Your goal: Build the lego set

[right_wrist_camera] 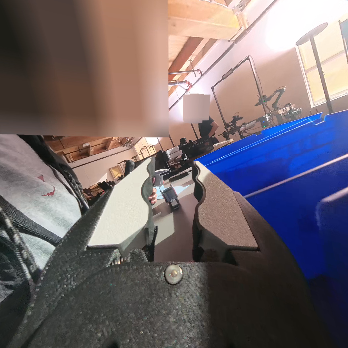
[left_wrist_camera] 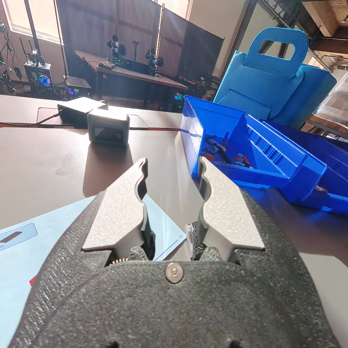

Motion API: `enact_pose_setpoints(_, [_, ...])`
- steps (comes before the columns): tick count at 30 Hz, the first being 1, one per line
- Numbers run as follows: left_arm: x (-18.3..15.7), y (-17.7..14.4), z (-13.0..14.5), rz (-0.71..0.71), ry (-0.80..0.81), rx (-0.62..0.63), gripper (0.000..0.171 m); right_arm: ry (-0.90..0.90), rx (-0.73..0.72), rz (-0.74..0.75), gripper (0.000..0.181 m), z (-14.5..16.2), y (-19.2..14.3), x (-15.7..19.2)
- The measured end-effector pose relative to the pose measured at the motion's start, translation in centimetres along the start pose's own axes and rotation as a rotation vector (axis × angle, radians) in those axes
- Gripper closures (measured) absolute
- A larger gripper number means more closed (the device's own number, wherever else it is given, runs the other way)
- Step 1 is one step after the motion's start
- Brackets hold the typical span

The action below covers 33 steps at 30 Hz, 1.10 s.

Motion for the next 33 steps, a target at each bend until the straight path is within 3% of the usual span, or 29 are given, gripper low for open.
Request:
enact_pose_setpoints(5, [0.3,0.4,0.4,-0.014,-0.01,0.036,0.118,-0.027,0.013,0.026,0.141,-0.7,-1.7,-0.3])
enact_pose_setpoints(8, [0.3,0.5,0.6,-0.019,-0.009,0.05,0.118,-0.107,0.106,0.052,0.143,-1.1,-3.6,-0.9])
enact_pose_setpoints(11, [0.3,0.7,0.8,-0.014,-0.015,0.071,0.118,-0.291,0.285,0.069,0.144,-3.1,-7.0,-1.4])
enact_pose_setpoints(14, [0.4,1.0,1.2,0.002,-0.038,0.098,0.118,-0.546,0.513,0.129,0.146,-7.7,-10.5,-2.7])
enact_pose_setpoints(16, [0.4,1.1,1.3,0.01,-0.048,0.111,0.118,-0.743,0.724,0.179,0.147,-10.2,-12.2,-4.9])
enact_pose_setpoints(19, [0.4,1.1,1.3,0.013,-0.052,0.109,0.118,-1.079,1.078,0.152,0.152,-11.7,-14.1,-9.3])
enact_pose_setpoints(22, [0.4,1.1,1.2,0.017,-0.054,0.104,0.118,-1.188,1.361,-0.008,0.153,-10.7,-14.8,-12.6])
enact_pose_setpoints(26, [0.3,1.0,1.1,0.019,-0.052,0.094,0.118,-1.145,1.561,-0.219,0.156,-7.9,-15.0,-14.4])
enact_pose_setpoints(33, [0.5,1.0,1.2,0.026,-0.078,0.101,0.118,-1.069,1.858,-0.398,0.16,-3.4,-17.9,-16.0])
Point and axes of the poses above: each gripper's, where its closed fingertips meet, y out along the fingers, z out of its underside, x = y × z across the jaws, the point moved 2 cm from there along -y, back along the fingers, and after that the axes turned 8 degrees about z, right-handed, at the moved point
